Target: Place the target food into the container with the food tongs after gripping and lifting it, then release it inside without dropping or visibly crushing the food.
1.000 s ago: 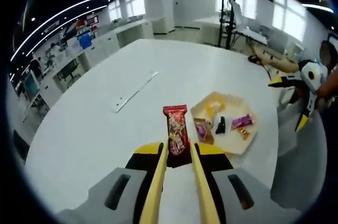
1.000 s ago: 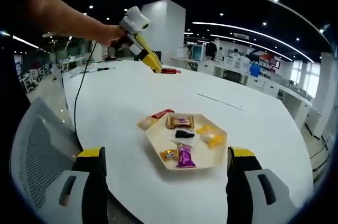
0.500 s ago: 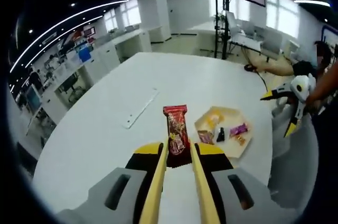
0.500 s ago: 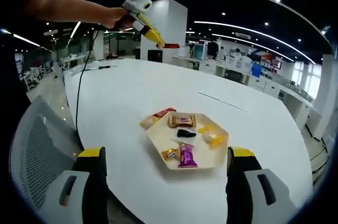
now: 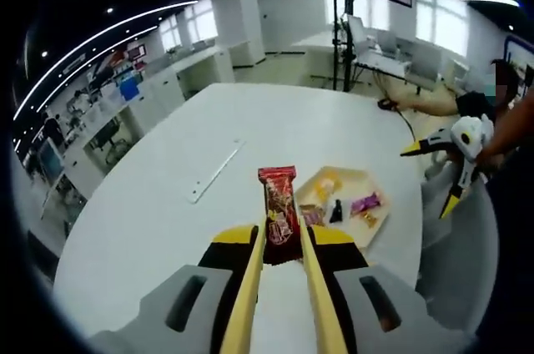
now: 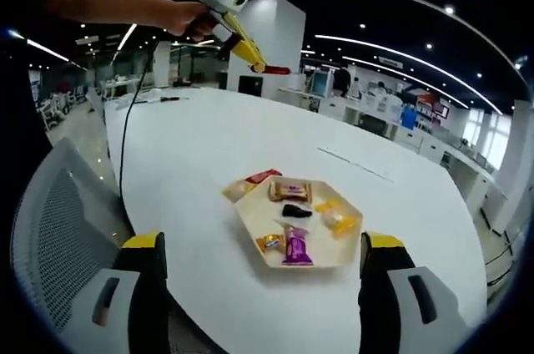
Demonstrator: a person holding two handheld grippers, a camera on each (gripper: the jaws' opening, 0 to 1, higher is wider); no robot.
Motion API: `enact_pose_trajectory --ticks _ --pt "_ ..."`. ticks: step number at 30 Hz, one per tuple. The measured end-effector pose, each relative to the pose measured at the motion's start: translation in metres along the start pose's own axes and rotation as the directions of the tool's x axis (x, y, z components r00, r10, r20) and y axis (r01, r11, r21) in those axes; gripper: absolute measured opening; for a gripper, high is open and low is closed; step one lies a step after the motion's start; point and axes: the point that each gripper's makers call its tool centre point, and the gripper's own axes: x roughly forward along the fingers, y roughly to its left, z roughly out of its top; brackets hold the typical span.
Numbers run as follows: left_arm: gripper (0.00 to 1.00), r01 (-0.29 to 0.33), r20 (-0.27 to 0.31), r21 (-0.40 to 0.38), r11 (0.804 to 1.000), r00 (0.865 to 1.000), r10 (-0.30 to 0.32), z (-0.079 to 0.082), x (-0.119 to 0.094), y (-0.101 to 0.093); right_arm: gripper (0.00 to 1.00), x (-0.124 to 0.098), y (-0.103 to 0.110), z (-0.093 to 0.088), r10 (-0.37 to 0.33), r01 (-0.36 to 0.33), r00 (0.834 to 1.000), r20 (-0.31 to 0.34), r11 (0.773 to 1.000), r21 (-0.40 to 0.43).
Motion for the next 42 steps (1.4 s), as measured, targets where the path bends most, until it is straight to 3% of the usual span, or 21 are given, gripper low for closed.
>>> enact_pose_trajectory --ticks 8,19,25,42 --pt "0.19 0.016 0.013 0.020 1.000 1.000 -0.016 0.011 0.009 -0.015 0.97 0.001 -0.002 -0.005 -0.006 0.007 1.000 -0.016 1.000 0.015" --pt "0.19 0.056 0.028 0.060 0.997 0.998 -0.058 0.025 0.028 -0.035 0.99 -0.001 -0.007 0.001 -0.014 0.013 1.000 0.016 0.999 0.050" --pt "0.19 0.076 0.038 0.063 0.995 0.996 -0.079 0.032 0.036 -0.047 0.99 0.000 -0.004 0.001 -0.016 0.016 1.000 0.010 1.000 0.022" --pt "0.19 0.134 0.047 0.104 0.986 0.989 -0.139 0.055 0.053 -0.073 0.99 -0.002 -0.007 0.000 -0.031 0.031 0.999 0.011 0.999 0.041"
